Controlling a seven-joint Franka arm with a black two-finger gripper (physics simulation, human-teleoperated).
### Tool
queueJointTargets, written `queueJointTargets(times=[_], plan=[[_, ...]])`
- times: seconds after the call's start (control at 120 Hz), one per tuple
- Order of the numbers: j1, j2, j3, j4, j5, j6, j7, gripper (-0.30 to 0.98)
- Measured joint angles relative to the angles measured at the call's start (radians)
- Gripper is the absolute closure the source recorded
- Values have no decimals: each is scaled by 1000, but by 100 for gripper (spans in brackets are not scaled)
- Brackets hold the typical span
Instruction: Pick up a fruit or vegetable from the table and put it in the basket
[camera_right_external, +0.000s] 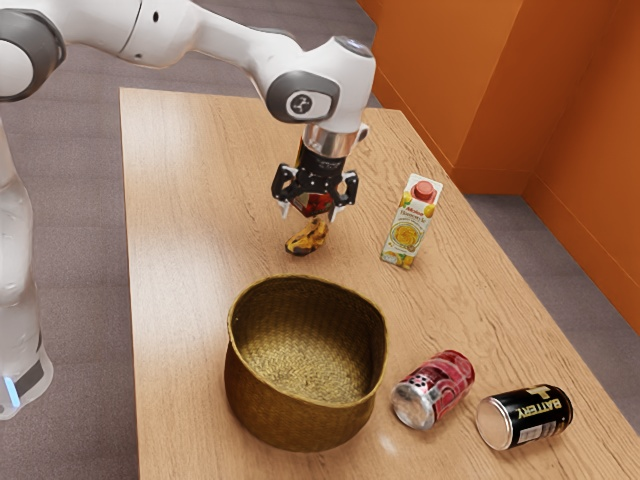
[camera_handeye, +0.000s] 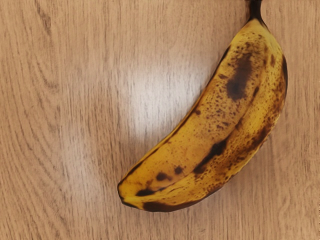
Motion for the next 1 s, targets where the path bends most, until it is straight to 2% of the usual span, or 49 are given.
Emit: queueJointTargets(times=[1.0], plan=[[1,-23,49,-49,8,54,434,0]])
